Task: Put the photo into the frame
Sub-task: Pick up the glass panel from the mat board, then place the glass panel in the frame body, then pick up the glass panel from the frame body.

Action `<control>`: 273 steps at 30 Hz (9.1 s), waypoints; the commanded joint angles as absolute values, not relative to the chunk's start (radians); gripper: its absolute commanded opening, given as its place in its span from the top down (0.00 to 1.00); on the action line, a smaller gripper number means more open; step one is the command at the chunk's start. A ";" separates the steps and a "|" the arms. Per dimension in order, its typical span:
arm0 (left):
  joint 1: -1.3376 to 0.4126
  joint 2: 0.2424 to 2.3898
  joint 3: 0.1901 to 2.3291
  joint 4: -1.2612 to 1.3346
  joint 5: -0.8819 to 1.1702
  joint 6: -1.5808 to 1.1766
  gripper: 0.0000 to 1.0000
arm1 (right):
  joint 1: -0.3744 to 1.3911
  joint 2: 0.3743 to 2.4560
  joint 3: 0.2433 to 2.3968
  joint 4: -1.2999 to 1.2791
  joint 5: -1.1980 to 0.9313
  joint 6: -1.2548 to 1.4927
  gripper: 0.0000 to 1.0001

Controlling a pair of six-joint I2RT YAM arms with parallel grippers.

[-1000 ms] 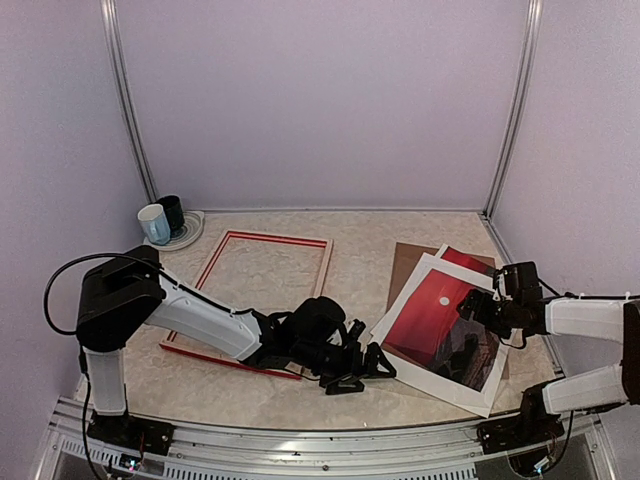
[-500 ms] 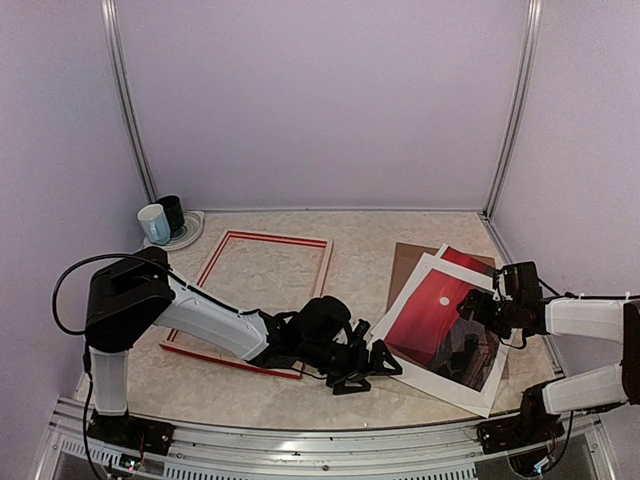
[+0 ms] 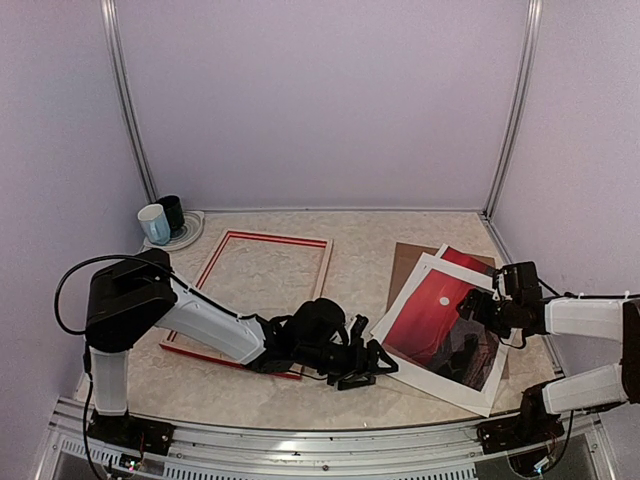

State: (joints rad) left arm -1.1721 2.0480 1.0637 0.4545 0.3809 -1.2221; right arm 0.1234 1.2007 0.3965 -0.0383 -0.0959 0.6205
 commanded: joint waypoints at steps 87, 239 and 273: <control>-0.930 1.365 0.540 0.401 0.360 -0.990 1.00 | 0.143 0.928 0.476 -0.292 -0.292 0.685 0.01; -0.086 1.517 0.784 -0.305 0.244 -0.551 0.37 | 0.639 2.078 1.058 0.647 -0.558 1.190 0.29; -0.084 1.534 0.741 -0.248 0.362 -0.551 0.54 | 0.680 2.198 1.208 0.457 -0.513 1.238 0.31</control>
